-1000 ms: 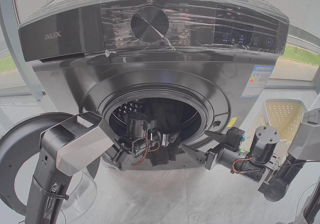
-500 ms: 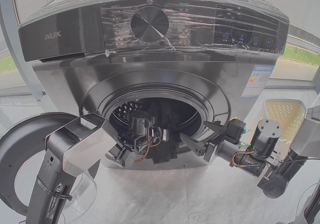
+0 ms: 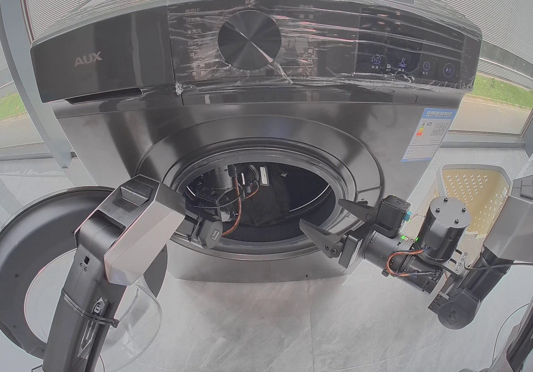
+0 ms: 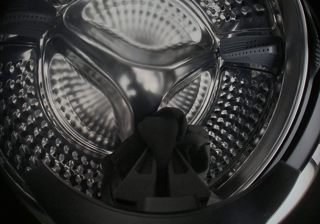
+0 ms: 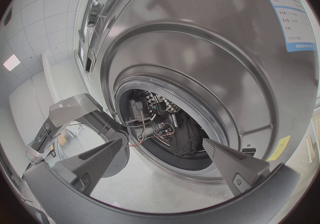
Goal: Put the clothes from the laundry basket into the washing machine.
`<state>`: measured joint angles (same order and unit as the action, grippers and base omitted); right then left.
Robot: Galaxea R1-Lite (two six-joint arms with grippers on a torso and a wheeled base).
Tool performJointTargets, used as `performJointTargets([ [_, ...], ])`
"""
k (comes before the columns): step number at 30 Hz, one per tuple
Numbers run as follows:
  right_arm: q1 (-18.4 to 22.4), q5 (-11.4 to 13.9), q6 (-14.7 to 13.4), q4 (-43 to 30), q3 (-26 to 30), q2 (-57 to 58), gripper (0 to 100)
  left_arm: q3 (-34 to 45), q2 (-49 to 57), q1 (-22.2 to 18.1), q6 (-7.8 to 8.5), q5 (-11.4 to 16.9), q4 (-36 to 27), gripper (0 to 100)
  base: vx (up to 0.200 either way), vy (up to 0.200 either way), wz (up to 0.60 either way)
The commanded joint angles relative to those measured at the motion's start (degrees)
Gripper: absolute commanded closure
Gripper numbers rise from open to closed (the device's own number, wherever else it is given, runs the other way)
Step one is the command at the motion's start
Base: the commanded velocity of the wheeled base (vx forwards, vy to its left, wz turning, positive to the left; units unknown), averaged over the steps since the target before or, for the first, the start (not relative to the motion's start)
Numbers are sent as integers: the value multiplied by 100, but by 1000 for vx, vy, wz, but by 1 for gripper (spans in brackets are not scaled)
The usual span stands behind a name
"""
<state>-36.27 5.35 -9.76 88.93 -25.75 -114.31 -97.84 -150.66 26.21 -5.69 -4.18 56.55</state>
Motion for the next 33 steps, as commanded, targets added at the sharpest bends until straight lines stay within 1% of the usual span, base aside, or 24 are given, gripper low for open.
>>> performJointTargets([
  [1,-3,1,1,1,-1,5,0,55,-60,-2,-2,-4,14,100,0,0,0],
  [2,-3,1,1,1,-1,5,0,63,-60,7,-2,-4,14,100,0,0,0],
  [3,-3,10,1,1,-1,-3,0,81,-51,7,-2,5,14,0,0,0,0],
  [5,-3,1,1,1,-1,-3,0,248,-7,51,-2,14,5,0,0,0,0],
  [7,-3,1,1,1,-1,-3,0,573,107,86,-2,84,-13,0,0,0,0],
  [8,-3,1,1,1,-1,-3,0,573,107,86,-2,84,-13,0,0,0,0],
  [9,-3,1,1,1,-1,-3,0,960,283,156,7,198,-109,0,0,0,0],
  [10,-3,1,1,1,8,-3,0,1136,327,183,7,304,-180,0,0,0,0],
  [11,-3,1,1,1,8,-3,0,1136,327,183,7,304,-180,0,0,0,0],
  [12,-3,10,1,1,8,-12,0,1435,406,227,16,515,-268,0,0,0,0],
  [13,-3,10,1,1,8,-12,0,1461,406,235,16,532,-268,0,0,0,0],
  [14,-3,10,1,1,8,-3,0,1540,389,253,60,559,-259,0,0,0,0],
  [19,-3,1,1,1,8,-12,0,1549,230,271,77,550,-311,0,0,0,0],
  [21,-12,1,1,1,8,-12,0,1558,169,262,130,541,-329,0,0,0,0],
  [23,-12,10,1,1,-1,-3,0,1575,107,235,227,541,-373,0,0,0,0],
  [24,-12,10,1,1,-1,-3,0,1584,72,227,270,541,-382,100,0,0,0],
  [26,-12,10,1,1,8,-12,0,1575,19,227,314,541,-382,100,0,0,0],
  [33,-47,1,1,1,-1,-3,0,1338,-16,244,306,524,-391,100,0,0,0],
])
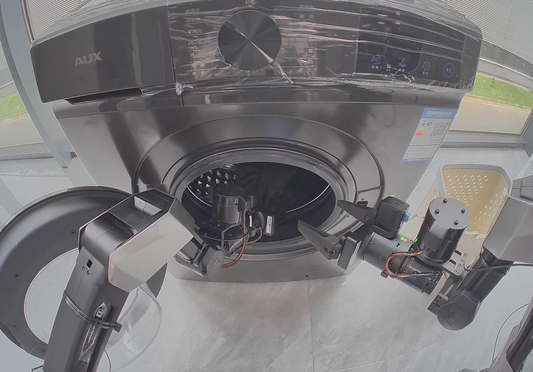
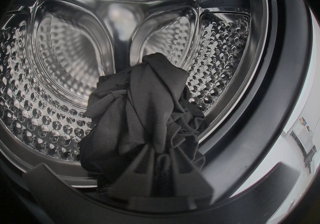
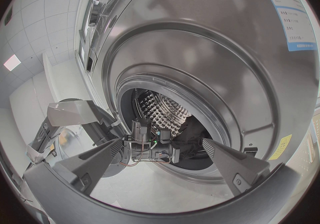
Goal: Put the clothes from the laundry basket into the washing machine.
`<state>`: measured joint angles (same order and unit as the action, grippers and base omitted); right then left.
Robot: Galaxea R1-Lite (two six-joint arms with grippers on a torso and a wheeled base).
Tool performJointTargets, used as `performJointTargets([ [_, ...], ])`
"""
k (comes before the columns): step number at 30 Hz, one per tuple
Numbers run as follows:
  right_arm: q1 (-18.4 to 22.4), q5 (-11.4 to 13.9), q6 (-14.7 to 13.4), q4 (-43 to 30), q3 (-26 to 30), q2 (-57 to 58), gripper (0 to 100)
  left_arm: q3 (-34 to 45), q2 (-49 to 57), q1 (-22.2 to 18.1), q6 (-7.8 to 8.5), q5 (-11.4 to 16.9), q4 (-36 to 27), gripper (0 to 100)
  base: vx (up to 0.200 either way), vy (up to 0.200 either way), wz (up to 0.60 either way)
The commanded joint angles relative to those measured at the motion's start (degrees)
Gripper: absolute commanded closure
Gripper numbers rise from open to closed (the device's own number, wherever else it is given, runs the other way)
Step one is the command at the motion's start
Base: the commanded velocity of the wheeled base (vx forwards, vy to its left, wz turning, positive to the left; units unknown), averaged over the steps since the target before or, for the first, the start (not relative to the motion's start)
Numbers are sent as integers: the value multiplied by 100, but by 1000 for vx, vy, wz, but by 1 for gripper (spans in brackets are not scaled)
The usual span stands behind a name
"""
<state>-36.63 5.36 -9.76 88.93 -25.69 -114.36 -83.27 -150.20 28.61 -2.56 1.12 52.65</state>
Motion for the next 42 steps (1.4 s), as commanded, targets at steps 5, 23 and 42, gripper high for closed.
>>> performJointTargets([
  [5,-11,0,1,1,-15,19,0,-1015,-229,-137,-69,-516,105,100,0,0,0],
  [23,-19,0,1,1,-7,1,0,-2501,-721,-514,-122,-824,-27,100,0,0,0],
  [42,-2,0,1,1,2,28,0,347,764,496,-403,-710,307,0,0,0,0],
])
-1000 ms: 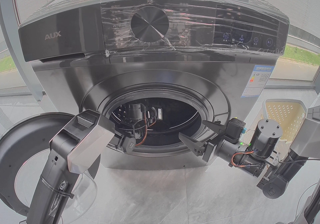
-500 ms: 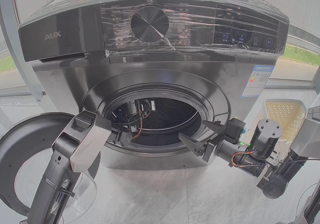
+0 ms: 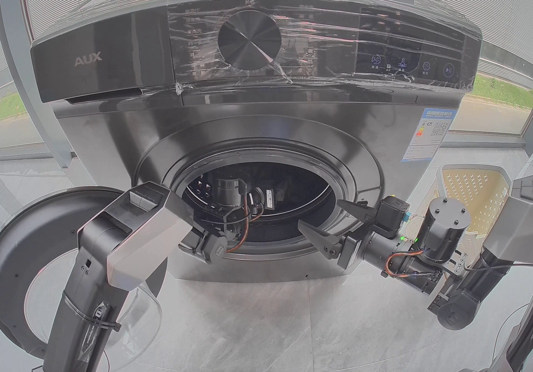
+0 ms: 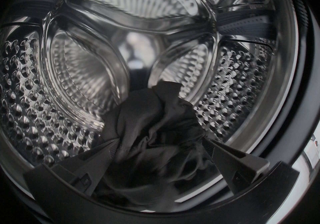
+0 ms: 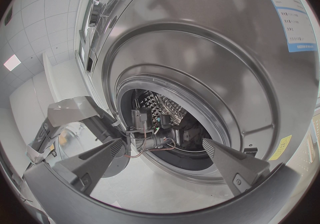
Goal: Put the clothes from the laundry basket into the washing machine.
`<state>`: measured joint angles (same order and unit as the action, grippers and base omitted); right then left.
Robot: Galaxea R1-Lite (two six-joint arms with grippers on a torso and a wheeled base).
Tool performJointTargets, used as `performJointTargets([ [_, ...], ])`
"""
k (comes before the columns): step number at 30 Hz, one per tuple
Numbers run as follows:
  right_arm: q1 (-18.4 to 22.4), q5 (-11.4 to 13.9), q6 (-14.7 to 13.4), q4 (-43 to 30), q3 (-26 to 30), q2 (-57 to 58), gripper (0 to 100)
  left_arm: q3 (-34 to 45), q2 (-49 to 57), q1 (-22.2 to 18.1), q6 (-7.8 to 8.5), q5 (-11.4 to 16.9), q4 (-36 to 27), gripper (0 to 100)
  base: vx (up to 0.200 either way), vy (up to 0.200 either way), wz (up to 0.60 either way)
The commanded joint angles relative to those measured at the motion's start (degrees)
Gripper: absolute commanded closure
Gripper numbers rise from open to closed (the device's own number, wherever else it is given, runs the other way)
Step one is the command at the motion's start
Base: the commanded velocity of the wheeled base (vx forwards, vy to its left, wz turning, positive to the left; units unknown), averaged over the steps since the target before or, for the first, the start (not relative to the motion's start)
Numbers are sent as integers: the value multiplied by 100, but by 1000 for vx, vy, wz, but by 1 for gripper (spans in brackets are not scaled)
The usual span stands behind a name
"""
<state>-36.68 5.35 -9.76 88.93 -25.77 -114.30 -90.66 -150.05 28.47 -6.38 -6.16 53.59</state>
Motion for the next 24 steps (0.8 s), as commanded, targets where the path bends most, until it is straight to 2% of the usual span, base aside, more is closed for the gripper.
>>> performJointTargets([
  [1,12,1,1,1,19,39,0,1305,820,590,-22,18,319,0,0,0,0],
  [6,126,19,-25,-16,107,444,0,2334,1189,950,-30,-35,785,0,0,0,0],
  [11,240,36,-175,-95,292,988,0,3301,1672,1214,-74,-61,1136,0,0,0,0],
  [16,355,62,-184,-86,459,1050,0,4593,2332,1530,-268,-52,1426,0,0,0,0],
  [24,293,10,-140,-34,749,857,0,5885,3158,2005,-619,-52,1813,0,0,0,0],
])
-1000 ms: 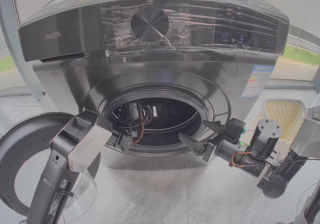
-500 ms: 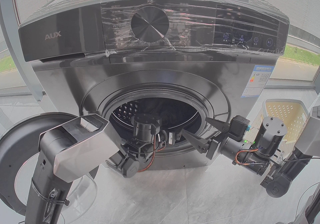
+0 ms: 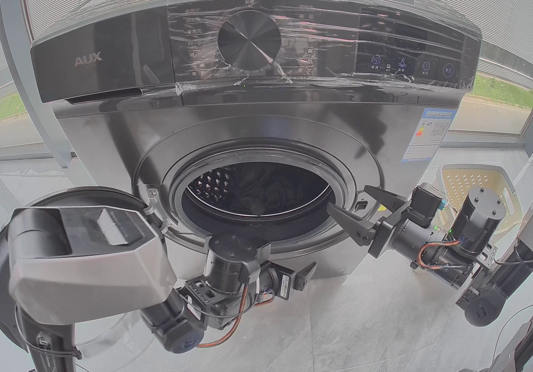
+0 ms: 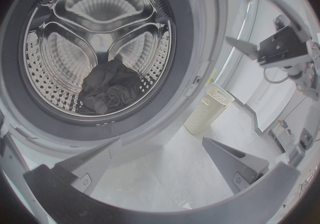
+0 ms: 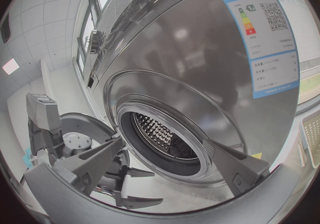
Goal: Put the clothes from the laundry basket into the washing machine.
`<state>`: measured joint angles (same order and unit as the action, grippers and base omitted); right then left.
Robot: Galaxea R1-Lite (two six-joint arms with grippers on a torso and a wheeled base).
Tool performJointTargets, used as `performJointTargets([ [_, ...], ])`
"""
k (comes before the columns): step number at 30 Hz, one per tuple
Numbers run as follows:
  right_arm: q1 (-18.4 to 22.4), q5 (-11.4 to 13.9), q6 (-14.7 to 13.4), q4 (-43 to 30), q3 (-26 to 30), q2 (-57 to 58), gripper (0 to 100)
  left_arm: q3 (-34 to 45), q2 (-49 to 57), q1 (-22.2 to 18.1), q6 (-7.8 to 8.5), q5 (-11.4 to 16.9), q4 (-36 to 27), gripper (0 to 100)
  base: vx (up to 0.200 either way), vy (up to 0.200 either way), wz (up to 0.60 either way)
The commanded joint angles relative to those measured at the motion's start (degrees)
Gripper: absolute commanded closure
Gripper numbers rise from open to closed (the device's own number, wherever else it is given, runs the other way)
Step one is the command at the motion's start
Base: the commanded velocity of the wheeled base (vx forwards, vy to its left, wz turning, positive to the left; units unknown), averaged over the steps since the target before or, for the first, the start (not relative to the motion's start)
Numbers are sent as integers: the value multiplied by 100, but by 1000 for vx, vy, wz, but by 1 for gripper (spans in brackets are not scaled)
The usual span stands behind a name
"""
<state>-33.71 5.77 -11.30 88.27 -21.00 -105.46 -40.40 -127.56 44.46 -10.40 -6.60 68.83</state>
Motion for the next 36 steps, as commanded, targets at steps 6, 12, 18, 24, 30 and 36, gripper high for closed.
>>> performJointTargets([
  [6,-163,-207,102,32,765,140,0,1702,1735,362,-314,-263,913,0,0,0,0],
  [12,-83,-700,190,41,1134,210,0,2326,2394,-43,-384,-509,1432,0,0,0,0],
  [18,119,-831,488,32,1520,439,0,2801,2596,-456,-314,-931,1897,0,0,0,0],
  [24,128,-884,497,32,1723,658,0,3310,2789,-570,-173,-966,1985,0,-67,0,0],
  [30,224,-884,497,32,1907,746,0,3486,2912,-719,-68,-984,1985,0,-200,0,0],
  [36,224,-893,453,6,2100,852,0,3732,3255,-834,381,-975,1985,0,-200,0,0],
])
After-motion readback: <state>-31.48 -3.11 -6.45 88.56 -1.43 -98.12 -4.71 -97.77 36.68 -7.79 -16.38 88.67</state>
